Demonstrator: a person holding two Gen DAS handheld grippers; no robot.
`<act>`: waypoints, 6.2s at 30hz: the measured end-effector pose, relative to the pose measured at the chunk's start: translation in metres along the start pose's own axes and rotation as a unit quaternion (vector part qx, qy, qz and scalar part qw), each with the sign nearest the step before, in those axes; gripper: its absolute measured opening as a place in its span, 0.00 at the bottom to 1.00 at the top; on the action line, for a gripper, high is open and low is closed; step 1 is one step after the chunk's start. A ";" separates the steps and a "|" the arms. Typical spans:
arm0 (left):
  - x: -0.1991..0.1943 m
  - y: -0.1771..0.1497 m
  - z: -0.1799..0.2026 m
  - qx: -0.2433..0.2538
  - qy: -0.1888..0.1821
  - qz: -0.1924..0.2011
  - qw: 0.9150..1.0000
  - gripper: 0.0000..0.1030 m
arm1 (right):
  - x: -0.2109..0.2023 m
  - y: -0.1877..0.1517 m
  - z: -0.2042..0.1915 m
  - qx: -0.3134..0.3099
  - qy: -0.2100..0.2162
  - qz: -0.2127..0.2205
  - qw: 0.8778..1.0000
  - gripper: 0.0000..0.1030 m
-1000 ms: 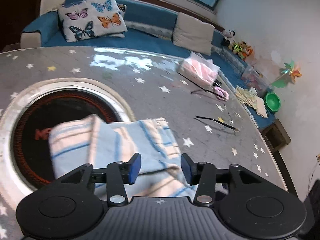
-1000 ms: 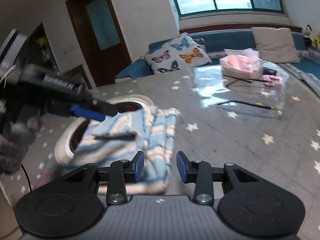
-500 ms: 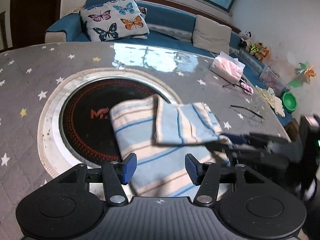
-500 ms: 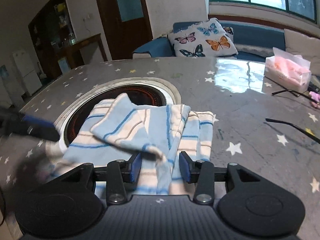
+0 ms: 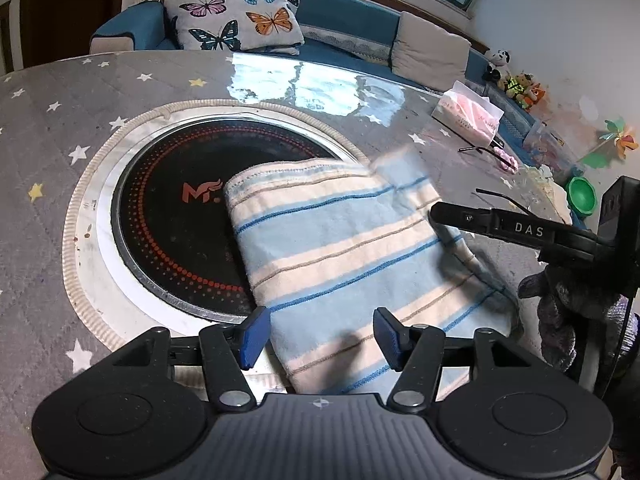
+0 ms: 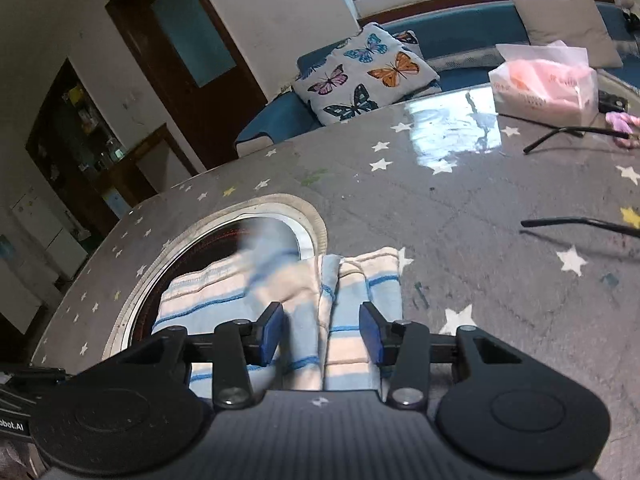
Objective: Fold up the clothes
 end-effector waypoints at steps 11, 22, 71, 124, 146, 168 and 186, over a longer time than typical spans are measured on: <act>0.001 -0.002 -0.007 -0.009 0.008 -0.003 1.000 0.63 | 0.012 -0.011 -0.016 -0.054 -0.009 -0.014 0.998 0.33; -0.001 -0.006 -0.008 -0.015 0.010 -0.004 1.000 0.65 | 0.003 -0.008 -0.022 -0.042 0.002 0.001 0.999 0.07; -0.003 -0.038 0.022 0.119 0.043 -0.026 0.992 0.60 | -0.072 -0.076 0.005 -0.101 -0.023 -0.021 0.994 0.15; 0.041 0.064 -0.005 0.072 0.068 0.044 0.994 0.39 | -0.017 -0.019 -0.037 -0.132 -0.002 0.016 0.991 0.25; 0.016 0.025 0.004 0.067 0.070 0.038 0.995 0.63 | -0.030 -0.143 -0.117 -0.294 0.056 -0.032 0.954 0.46; 0.025 0.005 0.008 0.035 0.046 0.019 0.998 0.55 | -0.038 -0.038 0.022 -0.010 -0.048 0.039 0.998 0.44; 0.008 -0.002 -0.008 0.010 0.044 0.041 0.998 0.08 | -0.045 -0.048 0.001 0.017 -0.016 0.026 0.999 0.13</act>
Point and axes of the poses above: each gripper's, at about its wrist camera, not at the fingertips, and x roughly the way its jaws point, z to its right, y to its top, the point moved 6 cm from there along x, roughly the way its jaws point, and after that the axes turned 13 degrees about x, right-handed, at the moved point
